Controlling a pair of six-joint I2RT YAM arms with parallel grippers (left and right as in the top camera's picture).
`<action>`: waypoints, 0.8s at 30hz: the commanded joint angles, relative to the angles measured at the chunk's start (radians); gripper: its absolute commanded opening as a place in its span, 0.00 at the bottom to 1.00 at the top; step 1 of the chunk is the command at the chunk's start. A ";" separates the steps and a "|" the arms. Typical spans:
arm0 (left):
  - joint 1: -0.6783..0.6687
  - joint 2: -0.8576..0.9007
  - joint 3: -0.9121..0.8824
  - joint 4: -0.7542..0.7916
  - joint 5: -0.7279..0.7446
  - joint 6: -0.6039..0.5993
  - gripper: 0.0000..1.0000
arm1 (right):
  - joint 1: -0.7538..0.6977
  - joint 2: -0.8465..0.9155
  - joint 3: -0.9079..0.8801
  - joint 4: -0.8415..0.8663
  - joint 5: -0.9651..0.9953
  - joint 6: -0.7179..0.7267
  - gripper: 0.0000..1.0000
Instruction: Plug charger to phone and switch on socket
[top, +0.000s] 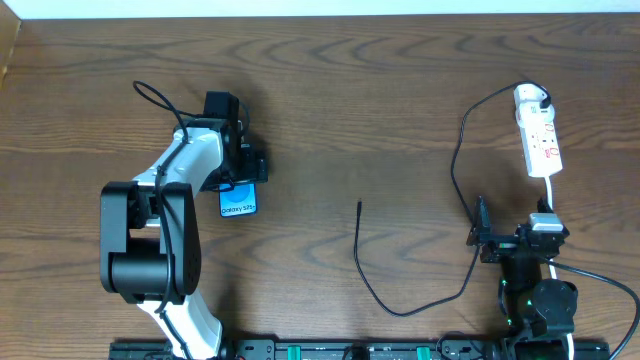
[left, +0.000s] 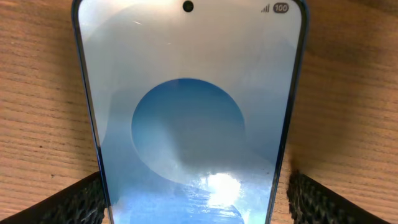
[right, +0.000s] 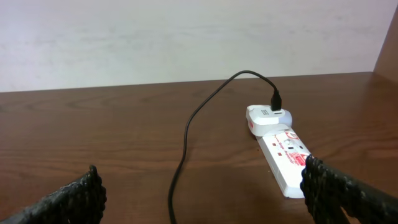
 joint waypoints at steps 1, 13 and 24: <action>0.004 0.031 -0.039 -0.013 0.006 0.003 0.90 | 0.005 -0.006 -0.004 -0.001 0.004 0.013 0.99; 0.004 0.031 -0.039 -0.013 0.006 0.003 0.88 | 0.005 -0.006 -0.004 -0.001 0.004 0.013 0.99; 0.004 0.031 -0.039 -0.013 0.006 0.003 0.85 | 0.005 -0.006 -0.004 -0.001 0.004 0.013 0.99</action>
